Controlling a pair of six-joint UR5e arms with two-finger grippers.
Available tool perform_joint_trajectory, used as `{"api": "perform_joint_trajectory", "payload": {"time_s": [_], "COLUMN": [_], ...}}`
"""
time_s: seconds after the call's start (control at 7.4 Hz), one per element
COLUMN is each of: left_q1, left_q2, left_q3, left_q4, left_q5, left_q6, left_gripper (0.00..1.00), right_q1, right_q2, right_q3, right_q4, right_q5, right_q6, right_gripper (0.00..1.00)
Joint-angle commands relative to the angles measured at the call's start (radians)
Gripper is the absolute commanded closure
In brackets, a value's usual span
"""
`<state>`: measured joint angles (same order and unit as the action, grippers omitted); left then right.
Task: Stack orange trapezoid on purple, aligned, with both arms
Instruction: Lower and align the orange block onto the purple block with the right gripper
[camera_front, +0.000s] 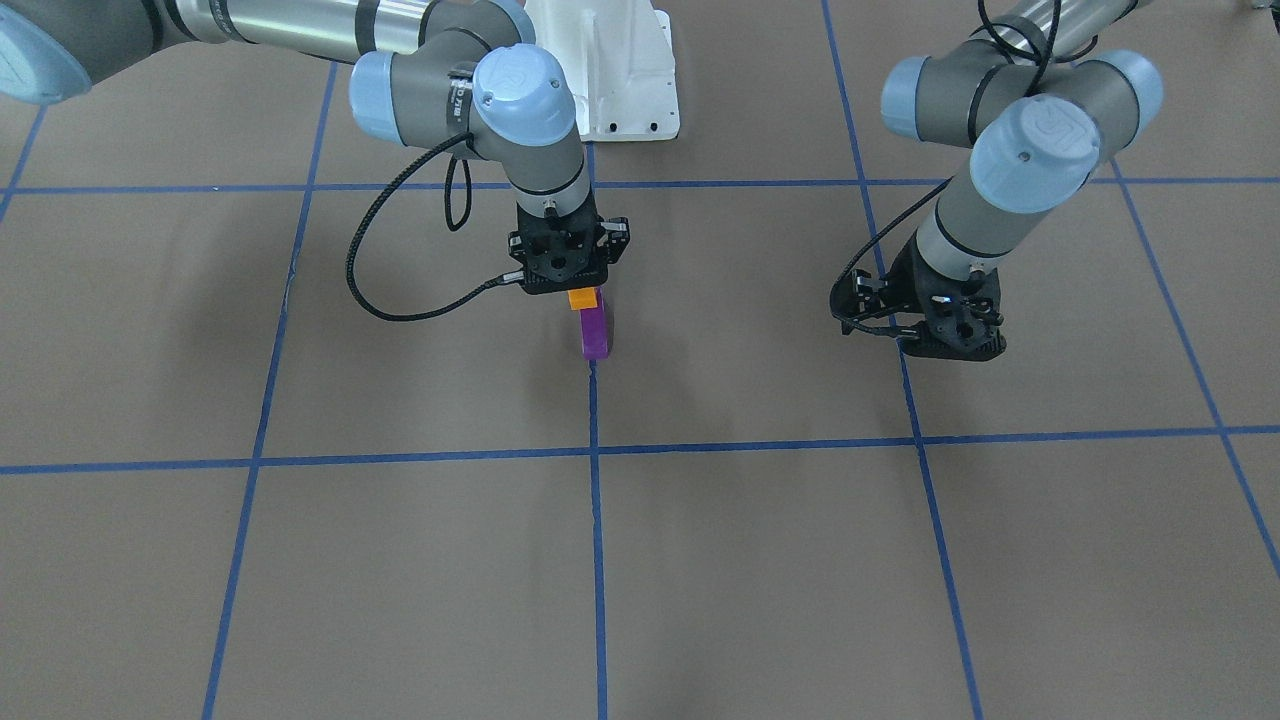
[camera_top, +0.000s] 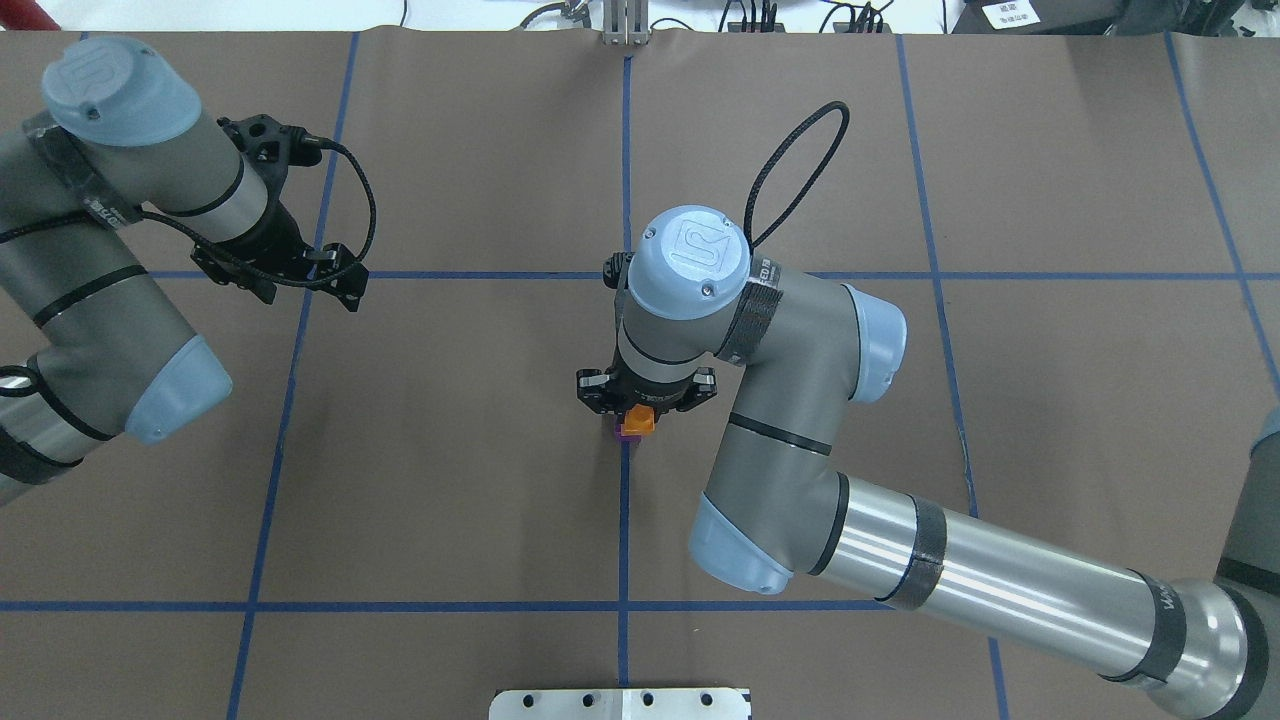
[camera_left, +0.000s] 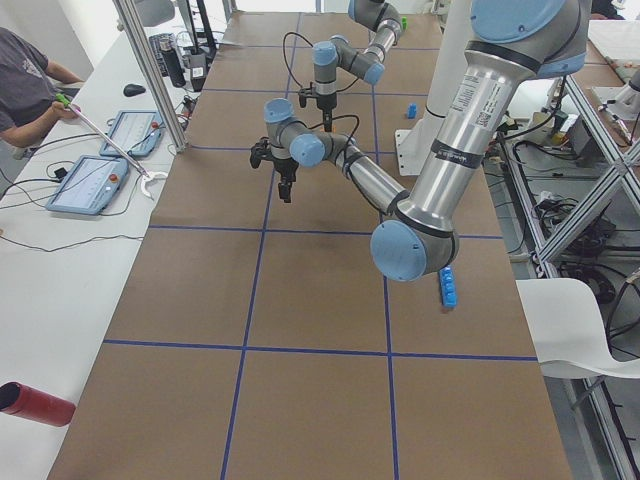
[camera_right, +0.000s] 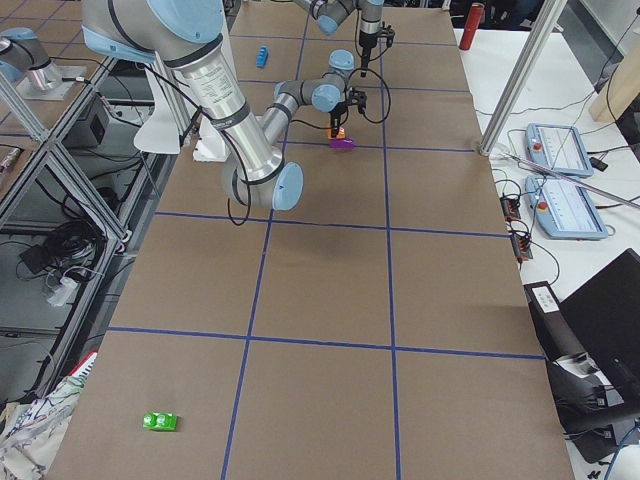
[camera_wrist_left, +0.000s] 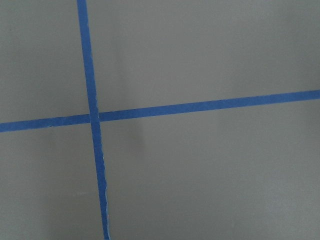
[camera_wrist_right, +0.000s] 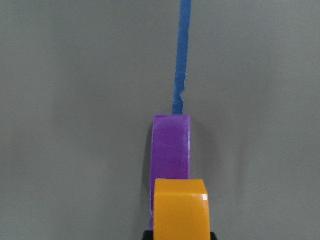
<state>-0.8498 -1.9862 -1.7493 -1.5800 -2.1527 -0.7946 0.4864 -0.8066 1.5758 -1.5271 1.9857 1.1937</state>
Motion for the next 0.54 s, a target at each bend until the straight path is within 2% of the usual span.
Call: {"api": "perform_joint_trajectory", "payload": {"time_s": [0.0,0.41], "left_q1": [0.0,0.0], "left_q2": [0.003,0.001], "left_q3": [-0.004,-0.007], "left_q4": [0.0,0.0], "left_q5": [-0.004,-0.006], "left_q6": [0.0,-0.003], "left_gripper": [0.0,0.0], "right_q1": [-0.002,-0.006], "right_q2": [0.001,0.007], "right_q3": [-0.002,-0.02], "right_q4": [0.001,-0.001], "right_q5": [-0.001,-0.001], "right_q6": [-0.022,-0.026], "right_gripper": [1.0,1.0]}}
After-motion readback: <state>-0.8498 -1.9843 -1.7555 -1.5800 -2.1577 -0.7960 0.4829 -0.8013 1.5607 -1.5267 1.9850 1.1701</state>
